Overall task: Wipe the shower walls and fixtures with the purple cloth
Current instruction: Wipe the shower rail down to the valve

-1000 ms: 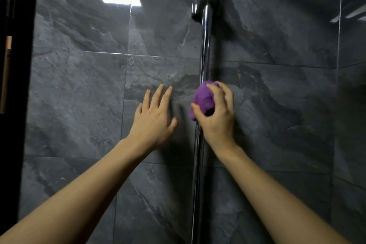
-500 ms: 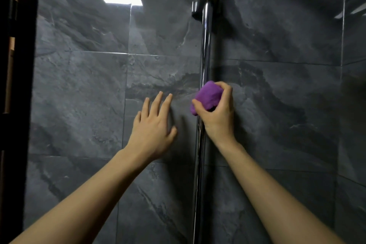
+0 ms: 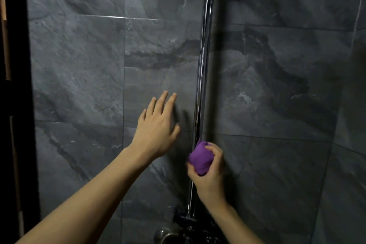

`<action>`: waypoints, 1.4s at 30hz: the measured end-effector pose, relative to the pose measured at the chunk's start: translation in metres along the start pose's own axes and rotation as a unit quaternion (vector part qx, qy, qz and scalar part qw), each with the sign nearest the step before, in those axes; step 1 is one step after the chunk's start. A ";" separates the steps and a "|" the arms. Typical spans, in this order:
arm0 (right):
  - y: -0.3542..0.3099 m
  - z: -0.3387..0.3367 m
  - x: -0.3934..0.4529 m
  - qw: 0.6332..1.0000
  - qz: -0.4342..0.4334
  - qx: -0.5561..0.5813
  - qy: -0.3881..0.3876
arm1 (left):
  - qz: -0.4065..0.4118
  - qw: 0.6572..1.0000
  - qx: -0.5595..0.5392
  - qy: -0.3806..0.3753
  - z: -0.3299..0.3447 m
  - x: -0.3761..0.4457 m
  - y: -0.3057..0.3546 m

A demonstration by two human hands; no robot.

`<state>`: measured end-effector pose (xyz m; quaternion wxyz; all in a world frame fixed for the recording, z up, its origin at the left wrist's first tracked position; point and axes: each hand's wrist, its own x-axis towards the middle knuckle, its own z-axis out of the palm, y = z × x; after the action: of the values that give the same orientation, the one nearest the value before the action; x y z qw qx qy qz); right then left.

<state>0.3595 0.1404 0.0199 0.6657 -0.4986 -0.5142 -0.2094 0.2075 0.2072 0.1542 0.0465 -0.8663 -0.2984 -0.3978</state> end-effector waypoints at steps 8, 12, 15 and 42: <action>-0.031 -0.006 0.053 1.000 0.014 0.028 0.001 | -0.008 1.000 -0.019 -0.018 0.019 -0.030 0.000; -0.022 0.000 0.029 0.999 0.015 0.025 0.027 | -0.006 0.999 -0.032 -0.009 0.024 -0.040 0.000; -0.005 0.002 -0.003 0.998 0.041 0.030 0.028 | -0.003 0.999 -0.039 -0.019 0.029 -0.047 0.000; 0.053 -0.071 -0.122 0.967 -0.006 -0.094 -0.239 | -0.137 0.916 -0.271 -0.261 0.157 -0.159 -0.023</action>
<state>0.3883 0.0715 -0.1111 0.4727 -0.5912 -0.6393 -0.1356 0.2184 0.1995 -0.0697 -0.3244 -0.8695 -0.2967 -0.2251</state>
